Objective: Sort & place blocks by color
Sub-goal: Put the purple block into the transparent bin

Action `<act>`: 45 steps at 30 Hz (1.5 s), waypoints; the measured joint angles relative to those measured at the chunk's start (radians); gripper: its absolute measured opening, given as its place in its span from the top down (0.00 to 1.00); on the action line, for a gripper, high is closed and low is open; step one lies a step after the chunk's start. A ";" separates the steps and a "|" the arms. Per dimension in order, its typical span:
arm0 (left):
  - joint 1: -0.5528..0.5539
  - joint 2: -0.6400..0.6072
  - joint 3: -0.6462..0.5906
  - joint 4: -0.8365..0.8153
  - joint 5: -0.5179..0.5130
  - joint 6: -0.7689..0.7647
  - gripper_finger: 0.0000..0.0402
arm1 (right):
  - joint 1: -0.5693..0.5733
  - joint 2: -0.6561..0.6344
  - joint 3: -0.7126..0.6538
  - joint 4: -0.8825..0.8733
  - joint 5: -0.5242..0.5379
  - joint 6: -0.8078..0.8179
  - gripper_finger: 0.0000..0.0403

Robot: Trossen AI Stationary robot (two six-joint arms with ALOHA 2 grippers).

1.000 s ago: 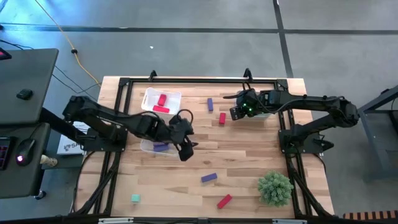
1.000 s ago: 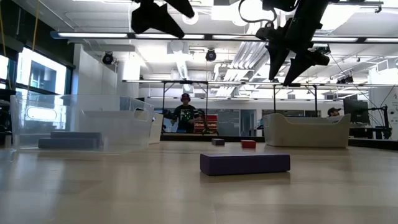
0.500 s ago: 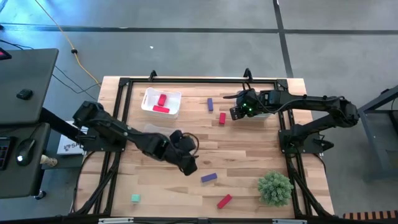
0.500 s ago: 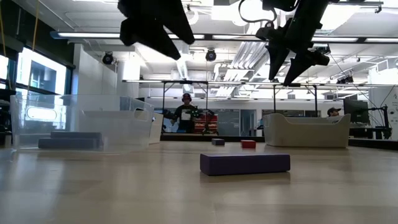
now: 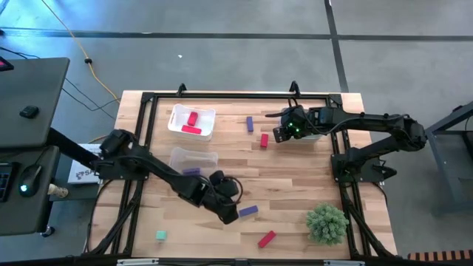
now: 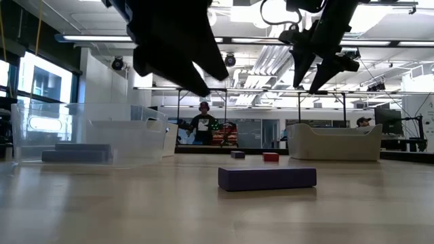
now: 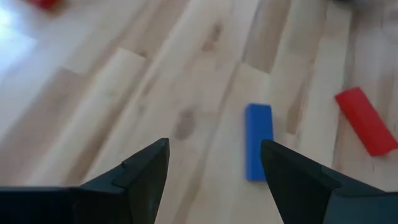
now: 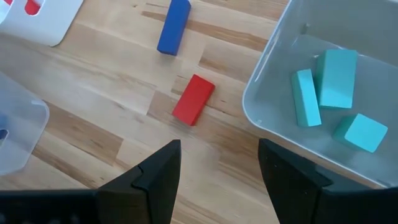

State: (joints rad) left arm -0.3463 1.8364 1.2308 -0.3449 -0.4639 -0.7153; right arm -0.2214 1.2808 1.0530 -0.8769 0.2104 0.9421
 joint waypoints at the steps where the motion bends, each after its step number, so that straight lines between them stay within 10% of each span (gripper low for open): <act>1: -0.002 0.011 0.000 0.011 0.010 0.000 0.39 | 0.000 0.000 -0.001 -0.003 0.000 0.000 0.49; 45: -0.019 0.219 0.000 0.322 0.092 0.048 0.40 | 0.000 0.002 -0.001 -0.021 0.033 0.000 0.49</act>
State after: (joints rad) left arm -0.3650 2.0556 1.2310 -0.0226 -0.3715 -0.6669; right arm -0.2214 1.2827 1.0515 -0.8974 0.2431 0.9421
